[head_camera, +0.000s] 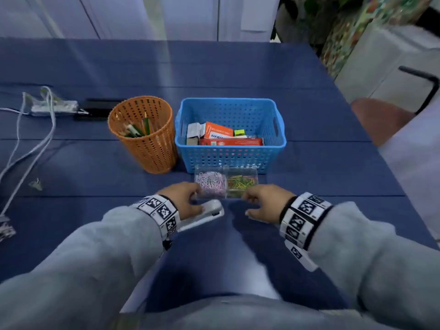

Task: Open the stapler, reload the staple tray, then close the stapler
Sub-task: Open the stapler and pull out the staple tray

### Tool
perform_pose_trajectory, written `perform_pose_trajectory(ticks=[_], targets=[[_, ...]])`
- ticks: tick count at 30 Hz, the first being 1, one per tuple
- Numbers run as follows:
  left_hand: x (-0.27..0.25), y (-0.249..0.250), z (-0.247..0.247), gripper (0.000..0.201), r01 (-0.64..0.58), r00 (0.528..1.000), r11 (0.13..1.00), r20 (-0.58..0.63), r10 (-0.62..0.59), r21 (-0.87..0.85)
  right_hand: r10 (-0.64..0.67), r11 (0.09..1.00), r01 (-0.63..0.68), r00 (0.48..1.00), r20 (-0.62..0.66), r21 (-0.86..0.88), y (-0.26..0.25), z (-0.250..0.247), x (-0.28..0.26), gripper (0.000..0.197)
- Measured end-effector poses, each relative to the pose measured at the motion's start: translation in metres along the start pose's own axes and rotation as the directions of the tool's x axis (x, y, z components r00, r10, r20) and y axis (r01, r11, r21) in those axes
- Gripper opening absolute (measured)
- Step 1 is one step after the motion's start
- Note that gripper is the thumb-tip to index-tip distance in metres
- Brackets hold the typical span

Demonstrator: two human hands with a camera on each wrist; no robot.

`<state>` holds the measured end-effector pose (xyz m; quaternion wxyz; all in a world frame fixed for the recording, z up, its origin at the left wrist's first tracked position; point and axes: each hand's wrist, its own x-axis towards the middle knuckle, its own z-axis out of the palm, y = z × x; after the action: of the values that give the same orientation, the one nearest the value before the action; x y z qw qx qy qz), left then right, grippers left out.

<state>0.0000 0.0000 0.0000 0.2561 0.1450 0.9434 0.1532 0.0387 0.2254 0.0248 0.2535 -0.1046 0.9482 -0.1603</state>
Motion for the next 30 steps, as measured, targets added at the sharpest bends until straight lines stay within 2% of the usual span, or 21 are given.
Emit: perform_pose_trajectory(ticks=[2,6,9,13,16,19,22,25,27,30], targets=[[0.004,0.002,0.007,0.044,0.017,0.998,0.996,0.06,-0.022,0.084,0.017,0.999,-0.018,1.0,0.026,0.026,-0.007,0.007,0.015,0.042],[0.008,0.005,0.023,0.043,0.019,0.995,0.989,0.09,-0.032,0.144,-0.019,1.0,0.019,0.996,0.083,0.007,-0.021,0.024,0.037,0.05],[0.011,0.006,0.027,0.037,0.023,0.996,0.991,0.087,-0.034,0.13,-0.053,0.999,0.054,0.995,0.079,-0.002,-0.028,0.033,0.048,0.056],[0.01,0.008,0.027,0.026,0.022,0.997,0.995,0.067,-0.028,0.096,-0.073,0.995,0.069,0.996,0.052,0.078,-0.033,0.043,0.057,0.056],[0.006,0.007,0.025,0.025,-0.002,0.998,1.0,0.055,0.0,0.024,-0.081,0.991,0.08,0.997,0.008,0.108,-0.034,0.048,0.059,0.05],[-0.004,0.005,0.017,0.025,0.001,1.0,0.994,-0.027,-0.004,-0.108,-0.08,0.99,0.081,0.997,-0.016,0.111,-0.032,0.05,0.06,0.045],[-0.019,-0.008,0.006,0.02,0.008,0.985,0.953,-0.162,-0.06,-0.303,-0.055,0.996,0.055,0.998,-0.004,0.07,-0.027,0.052,0.059,0.047],[-0.037,-0.035,0.0,0.02,0.018,0.95,0.888,-0.268,-0.158,-0.46,-0.045,0.998,0.045,0.999,-0.007,0.046,-0.025,0.056,0.059,0.047],[-0.046,-0.055,-0.001,0.029,0.028,0.937,0.867,-0.289,-0.196,-0.498,-0.045,0.998,0.045,0.999,-0.009,0.036,-0.025,0.057,0.059,0.047],[-0.052,-0.083,0.001,0.027,0.14,0.933,0.88,-0.236,-0.27,-0.454,-0.047,0.999,0.047,0.999,0.0,0.018,-0.025,0.057,0.06,0.047]])
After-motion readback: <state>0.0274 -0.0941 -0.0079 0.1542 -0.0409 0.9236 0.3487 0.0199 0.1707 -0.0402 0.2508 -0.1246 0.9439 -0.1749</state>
